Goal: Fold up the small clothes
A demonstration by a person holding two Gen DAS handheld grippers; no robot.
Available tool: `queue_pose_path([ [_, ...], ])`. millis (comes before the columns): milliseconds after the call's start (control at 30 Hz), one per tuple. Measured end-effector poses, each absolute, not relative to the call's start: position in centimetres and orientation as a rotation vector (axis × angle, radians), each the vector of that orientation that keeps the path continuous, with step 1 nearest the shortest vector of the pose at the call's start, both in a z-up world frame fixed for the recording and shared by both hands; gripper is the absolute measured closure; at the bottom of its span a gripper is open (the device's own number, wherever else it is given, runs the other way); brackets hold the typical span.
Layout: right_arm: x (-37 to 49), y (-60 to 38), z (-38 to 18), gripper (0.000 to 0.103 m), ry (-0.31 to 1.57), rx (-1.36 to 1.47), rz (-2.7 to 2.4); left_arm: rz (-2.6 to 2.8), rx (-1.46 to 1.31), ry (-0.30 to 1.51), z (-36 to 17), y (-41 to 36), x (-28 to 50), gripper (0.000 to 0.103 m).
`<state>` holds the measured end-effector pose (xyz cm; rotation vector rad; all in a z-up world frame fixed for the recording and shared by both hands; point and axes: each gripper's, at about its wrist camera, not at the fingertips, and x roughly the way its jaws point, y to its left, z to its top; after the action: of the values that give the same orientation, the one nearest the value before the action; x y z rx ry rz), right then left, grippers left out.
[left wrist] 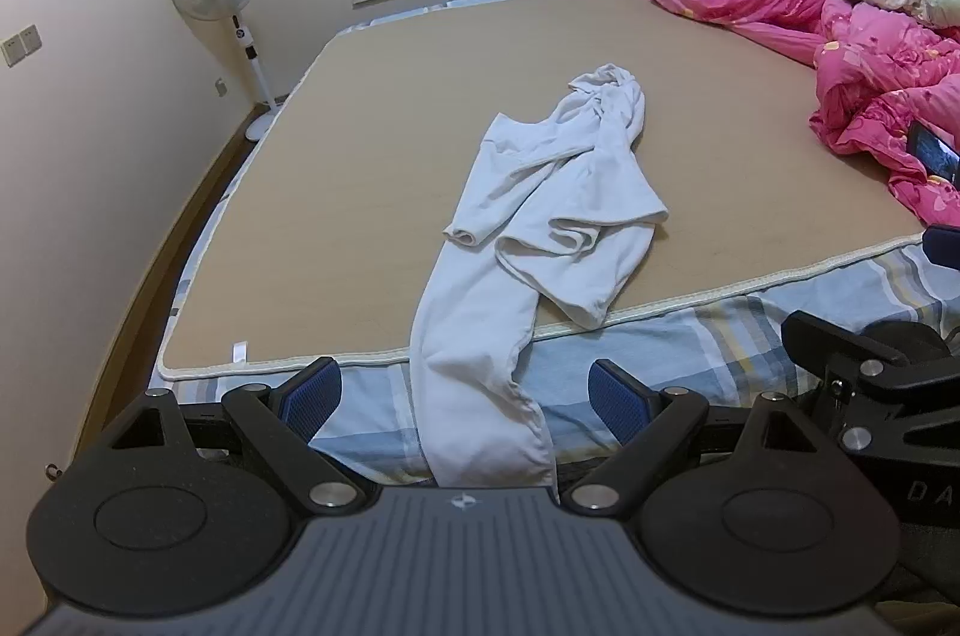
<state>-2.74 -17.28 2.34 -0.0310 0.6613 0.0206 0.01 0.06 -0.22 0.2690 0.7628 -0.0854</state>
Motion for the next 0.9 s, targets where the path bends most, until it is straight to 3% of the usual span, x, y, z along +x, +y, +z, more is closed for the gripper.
queue_pose_path([
  [900, -2.53, -16.84, 2.20, 0.001, 0.667, -0.063, 0.030, -0.070, 0.255, 0.768, -0.45, 0.46, 0.34, 0.011],
])
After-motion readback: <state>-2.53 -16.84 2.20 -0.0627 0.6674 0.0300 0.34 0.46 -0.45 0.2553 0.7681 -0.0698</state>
